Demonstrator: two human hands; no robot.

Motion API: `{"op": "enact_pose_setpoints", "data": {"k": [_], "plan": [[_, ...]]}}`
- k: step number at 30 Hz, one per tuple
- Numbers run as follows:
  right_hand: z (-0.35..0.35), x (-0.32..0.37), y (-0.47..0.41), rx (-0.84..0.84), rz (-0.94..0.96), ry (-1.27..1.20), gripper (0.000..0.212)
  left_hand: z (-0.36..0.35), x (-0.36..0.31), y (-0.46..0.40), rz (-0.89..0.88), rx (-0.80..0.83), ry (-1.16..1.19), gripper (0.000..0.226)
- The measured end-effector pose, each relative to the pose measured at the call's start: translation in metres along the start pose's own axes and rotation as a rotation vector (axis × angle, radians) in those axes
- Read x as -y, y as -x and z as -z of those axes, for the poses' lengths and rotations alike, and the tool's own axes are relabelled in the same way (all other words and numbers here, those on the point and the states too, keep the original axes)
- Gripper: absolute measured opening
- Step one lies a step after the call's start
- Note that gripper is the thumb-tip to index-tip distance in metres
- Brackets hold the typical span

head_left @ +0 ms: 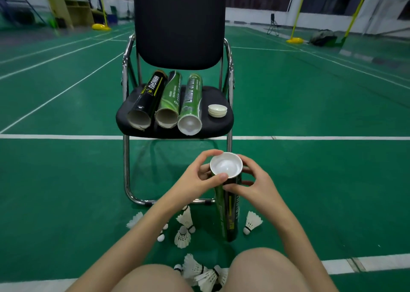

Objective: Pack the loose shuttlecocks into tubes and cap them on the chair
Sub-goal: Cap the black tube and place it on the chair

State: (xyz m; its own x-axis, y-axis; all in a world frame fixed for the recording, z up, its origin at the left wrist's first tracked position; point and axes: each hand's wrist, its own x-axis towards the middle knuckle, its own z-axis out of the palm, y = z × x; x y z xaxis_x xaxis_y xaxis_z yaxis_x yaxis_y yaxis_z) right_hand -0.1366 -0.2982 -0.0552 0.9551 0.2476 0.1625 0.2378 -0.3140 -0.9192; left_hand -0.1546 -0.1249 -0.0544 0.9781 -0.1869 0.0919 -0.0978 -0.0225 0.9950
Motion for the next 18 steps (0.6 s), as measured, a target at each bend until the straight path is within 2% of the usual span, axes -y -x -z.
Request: {"op": "enact_pose_setpoints", "data": {"k": [14,18], "plan": [[0.043,0.151,0.006,-0.067,0.44,0.086,0.066,0.001,-0.145,0.023,-0.386,-0.08,-0.026,0.058],[0.048,0.185,0.005,-0.073,0.545,0.108,0.065,0.006,-0.176,0.028,-0.462,-0.102,-0.016,0.055]]}}
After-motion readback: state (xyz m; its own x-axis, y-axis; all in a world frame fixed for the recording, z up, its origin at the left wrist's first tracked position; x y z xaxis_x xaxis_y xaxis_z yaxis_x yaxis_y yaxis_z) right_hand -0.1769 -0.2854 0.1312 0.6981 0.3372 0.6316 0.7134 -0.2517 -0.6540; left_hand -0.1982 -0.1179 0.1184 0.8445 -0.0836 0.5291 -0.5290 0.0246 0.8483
